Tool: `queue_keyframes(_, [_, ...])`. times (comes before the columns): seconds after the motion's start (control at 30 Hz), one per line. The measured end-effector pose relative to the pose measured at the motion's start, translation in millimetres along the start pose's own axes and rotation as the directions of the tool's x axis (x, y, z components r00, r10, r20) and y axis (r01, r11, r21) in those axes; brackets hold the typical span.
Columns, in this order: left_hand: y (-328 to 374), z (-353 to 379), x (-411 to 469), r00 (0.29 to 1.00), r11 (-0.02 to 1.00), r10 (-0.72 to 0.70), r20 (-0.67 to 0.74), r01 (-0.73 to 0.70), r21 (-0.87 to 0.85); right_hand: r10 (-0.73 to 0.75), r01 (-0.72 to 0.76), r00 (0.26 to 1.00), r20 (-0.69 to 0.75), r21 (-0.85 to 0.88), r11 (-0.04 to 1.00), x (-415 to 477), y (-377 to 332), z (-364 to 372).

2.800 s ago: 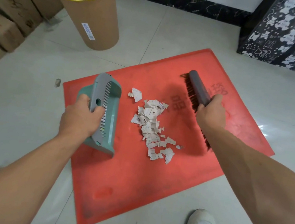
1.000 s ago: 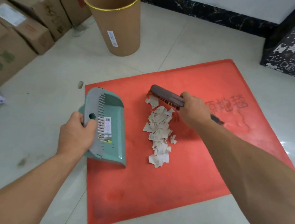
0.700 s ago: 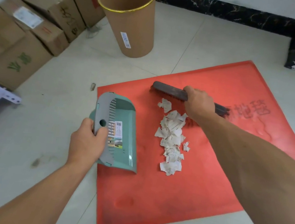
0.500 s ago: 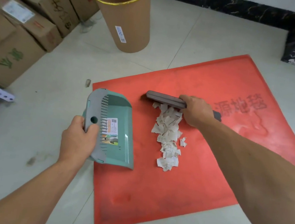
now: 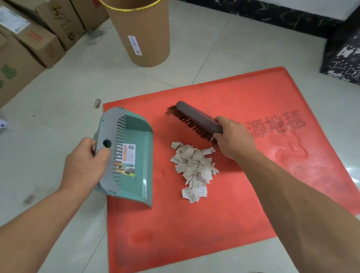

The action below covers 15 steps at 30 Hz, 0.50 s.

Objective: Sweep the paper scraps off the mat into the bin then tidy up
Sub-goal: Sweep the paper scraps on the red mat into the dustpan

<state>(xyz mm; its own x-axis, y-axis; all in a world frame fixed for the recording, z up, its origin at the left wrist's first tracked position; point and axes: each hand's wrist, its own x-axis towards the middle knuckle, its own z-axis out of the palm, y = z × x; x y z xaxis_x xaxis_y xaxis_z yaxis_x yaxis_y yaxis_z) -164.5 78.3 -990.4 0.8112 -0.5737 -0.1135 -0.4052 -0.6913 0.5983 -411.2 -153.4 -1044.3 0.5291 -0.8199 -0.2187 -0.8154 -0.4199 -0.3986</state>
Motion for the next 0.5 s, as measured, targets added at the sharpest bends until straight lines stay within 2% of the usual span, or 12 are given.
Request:
queue_keyframes(0.13, [-17.1,-2.7,-2.3,0.998,0.991,-0.059,0.025,0.062,-0.12,0.051,-0.051,0.999,0.005,-0.041,0.998,-12.1,4.0,9.3])
queue_keyframes(0.33, [-47.0,4.9,-7.8,0.945,0.863,-0.297,0.138,0.328,-0.384,0.204,-0.205,0.978,-0.039,-0.03,0.978,-35.4,21.0,20.5])
queue_keyframes(0.4, [-57.0,9.6,-10.4,0.916,0.825,-0.358,0.181,0.401,-0.397,0.232,-0.232,0.973,-0.013,-0.026,0.972,-39.8,28.3,19.8])
queue_keyframes(0.5, [-74.9,11.7,-14.5,0.874,0.828,-0.444,0.198,0.484,-0.283,0.25,-0.249,0.966,0.072,-0.023,0.968,-43.5,30.0,20.5])
